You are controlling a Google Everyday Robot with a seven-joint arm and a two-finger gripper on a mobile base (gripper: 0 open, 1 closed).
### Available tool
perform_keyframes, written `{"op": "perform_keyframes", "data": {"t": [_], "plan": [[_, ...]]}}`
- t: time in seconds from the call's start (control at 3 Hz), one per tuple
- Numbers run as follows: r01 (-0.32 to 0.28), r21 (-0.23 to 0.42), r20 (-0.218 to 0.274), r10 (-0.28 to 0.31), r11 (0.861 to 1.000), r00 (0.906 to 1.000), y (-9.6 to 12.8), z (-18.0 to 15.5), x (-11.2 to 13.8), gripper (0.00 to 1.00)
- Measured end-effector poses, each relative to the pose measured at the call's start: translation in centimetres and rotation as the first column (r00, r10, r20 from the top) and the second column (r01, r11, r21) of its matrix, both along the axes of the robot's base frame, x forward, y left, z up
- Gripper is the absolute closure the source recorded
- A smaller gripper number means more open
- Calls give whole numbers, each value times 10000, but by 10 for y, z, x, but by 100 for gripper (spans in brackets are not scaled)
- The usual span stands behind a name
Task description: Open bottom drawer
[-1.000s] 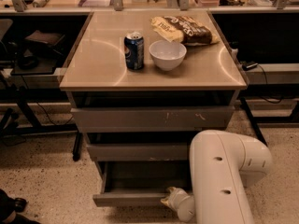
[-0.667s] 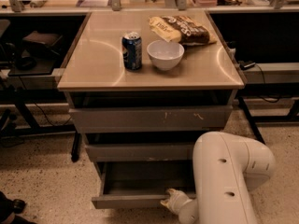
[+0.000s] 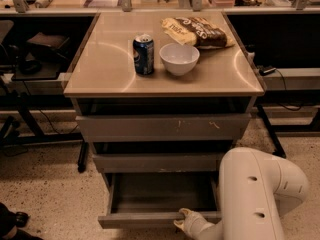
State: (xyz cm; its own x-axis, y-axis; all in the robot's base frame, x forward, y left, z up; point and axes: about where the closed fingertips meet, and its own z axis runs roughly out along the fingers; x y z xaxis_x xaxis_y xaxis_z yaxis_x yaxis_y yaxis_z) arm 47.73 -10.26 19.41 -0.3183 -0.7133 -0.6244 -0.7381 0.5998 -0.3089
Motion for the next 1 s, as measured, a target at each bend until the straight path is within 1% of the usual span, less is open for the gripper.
{"op": "perform_keyframes", "data": {"t": [0.33,0.67,1.0], "plan": [[11,11,85,-11,10000,10000,2,0,-20,100],[82,64,257,-84,9999,9996,9,0,-59,100],[30,91,393,-34,10000,9992,18,1,-94,100]]}}
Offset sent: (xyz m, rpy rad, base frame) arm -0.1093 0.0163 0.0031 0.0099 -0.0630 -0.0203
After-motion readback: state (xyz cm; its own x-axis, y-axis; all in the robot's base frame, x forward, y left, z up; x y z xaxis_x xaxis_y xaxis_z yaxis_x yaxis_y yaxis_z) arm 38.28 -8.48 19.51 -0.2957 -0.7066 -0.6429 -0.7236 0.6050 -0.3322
